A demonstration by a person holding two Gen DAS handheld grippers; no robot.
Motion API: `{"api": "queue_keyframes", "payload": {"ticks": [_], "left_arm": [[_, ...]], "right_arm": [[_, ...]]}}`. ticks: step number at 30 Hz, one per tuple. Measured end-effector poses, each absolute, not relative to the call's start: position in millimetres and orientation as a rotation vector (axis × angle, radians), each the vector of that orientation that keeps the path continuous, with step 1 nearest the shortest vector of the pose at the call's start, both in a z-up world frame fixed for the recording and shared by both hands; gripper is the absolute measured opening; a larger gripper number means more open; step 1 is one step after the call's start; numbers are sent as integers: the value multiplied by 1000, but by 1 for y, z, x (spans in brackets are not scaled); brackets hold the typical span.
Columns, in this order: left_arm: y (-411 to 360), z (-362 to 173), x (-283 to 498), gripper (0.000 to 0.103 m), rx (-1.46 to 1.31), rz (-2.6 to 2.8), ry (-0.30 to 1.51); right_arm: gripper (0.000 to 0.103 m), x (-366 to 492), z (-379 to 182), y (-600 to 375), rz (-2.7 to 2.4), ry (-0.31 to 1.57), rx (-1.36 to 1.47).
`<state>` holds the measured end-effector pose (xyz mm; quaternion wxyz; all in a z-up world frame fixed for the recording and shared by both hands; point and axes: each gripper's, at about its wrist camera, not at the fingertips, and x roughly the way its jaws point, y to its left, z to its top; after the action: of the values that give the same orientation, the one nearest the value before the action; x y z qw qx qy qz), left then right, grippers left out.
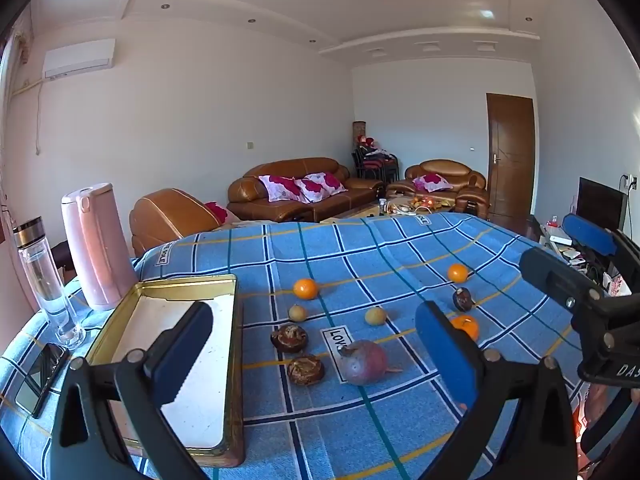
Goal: Organize fruits
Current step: 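Move both tools toward the fruits on the checkered tablecloth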
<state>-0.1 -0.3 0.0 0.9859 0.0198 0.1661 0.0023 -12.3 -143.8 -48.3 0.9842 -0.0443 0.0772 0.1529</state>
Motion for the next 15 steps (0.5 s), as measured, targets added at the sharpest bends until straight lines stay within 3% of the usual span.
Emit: {"api": "queue_keyframes", "payload": {"ticks": [15], "left_arm": [[-3, -2, -2, 103, 58, 9, 343]], "right_arm": [[102, -16, -53, -142, 317, 171, -81]]}}
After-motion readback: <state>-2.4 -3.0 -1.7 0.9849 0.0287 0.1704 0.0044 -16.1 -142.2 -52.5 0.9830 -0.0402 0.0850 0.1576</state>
